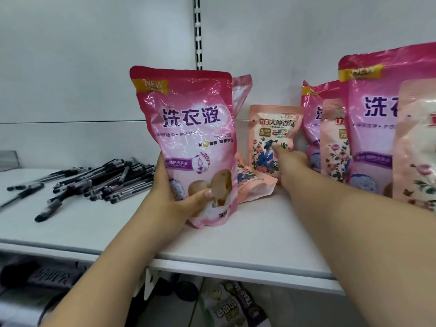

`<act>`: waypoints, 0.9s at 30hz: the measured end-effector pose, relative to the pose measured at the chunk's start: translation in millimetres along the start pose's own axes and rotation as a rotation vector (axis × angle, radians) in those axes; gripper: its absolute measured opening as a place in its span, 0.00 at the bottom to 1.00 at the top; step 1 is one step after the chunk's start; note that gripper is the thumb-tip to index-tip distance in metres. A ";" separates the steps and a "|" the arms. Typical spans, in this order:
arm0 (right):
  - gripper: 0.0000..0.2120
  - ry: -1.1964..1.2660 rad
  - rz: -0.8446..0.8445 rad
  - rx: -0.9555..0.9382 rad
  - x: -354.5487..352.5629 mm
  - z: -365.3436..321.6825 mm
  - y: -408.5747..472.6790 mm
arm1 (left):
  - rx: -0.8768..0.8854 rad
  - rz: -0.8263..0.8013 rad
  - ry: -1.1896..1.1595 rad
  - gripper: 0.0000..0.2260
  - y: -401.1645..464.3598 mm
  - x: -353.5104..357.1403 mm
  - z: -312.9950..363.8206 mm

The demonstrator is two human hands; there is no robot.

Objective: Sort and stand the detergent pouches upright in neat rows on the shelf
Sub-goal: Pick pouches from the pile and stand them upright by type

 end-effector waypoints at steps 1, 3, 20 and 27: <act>0.17 -0.008 -0.034 -0.002 2.0 0.7 4.4 | 0.005 -0.001 -0.003 0.38 0.6 -0.8 -0.5; 0.18 -0.025 -0.065 0.011 3.7 0.7 9.7 | 0.008 -0.007 -0.007 0.39 1.7 -2.3 -1.9; 0.23 -0.612 -0.036 0.081 0.1 -0.8 -4.7 | 0.043 -0.038 -0.212 0.32 -1.1 -0.7 1.3; 0.33 -1.044 -0.291 0.069 25.1 -8.7 -18.8 | 0.041 0.000 -0.266 0.36 2.6 -7.2 -8.7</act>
Point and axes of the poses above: each hand's wrist, its own y-axis towards the middle knuckle, its own x-axis out of the palm, z = x × y, the point moved 2 cm from there along y, towards the middle knuckle, and after that the axes turned 13 degrees about -z, right-handed, at the moved point
